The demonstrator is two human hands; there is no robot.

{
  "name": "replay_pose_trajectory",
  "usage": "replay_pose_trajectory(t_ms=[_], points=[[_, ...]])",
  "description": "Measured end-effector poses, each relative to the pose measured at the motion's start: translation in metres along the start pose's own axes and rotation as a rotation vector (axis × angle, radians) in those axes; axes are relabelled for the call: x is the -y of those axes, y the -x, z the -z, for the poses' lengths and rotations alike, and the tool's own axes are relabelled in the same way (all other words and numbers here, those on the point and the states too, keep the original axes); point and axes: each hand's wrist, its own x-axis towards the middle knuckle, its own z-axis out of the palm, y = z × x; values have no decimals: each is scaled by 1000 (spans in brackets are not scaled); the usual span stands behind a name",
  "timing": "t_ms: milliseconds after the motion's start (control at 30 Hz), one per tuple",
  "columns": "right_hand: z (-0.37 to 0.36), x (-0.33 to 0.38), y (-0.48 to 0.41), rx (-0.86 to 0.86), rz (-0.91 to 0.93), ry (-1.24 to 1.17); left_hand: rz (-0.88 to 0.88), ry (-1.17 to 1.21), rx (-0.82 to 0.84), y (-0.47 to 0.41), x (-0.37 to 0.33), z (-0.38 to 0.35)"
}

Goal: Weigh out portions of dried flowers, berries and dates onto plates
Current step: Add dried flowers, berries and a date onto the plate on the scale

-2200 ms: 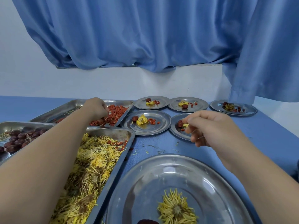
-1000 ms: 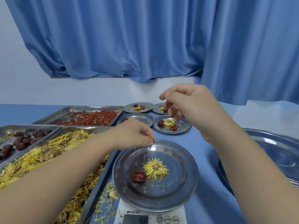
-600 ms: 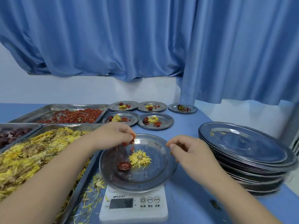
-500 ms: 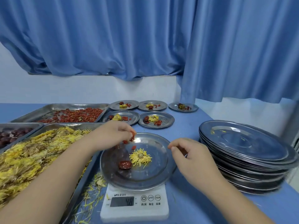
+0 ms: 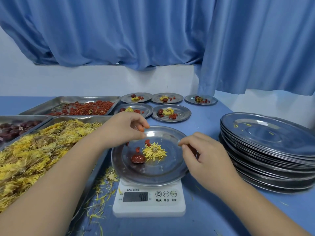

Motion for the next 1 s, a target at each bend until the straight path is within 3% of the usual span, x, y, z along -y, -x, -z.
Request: replay_pose_trajectory(t_ms=[367, 600, 1000], points=[[1, -3, 0, 0, -1, 13, 65, 158, 59, -1, -6, 10], [3, -8, 0, -10, 28, 43, 23, 37, -53, -3, -3, 3], [6, -8, 1, -23, 60, 69, 59, 46, 8, -2, -7, 0]])
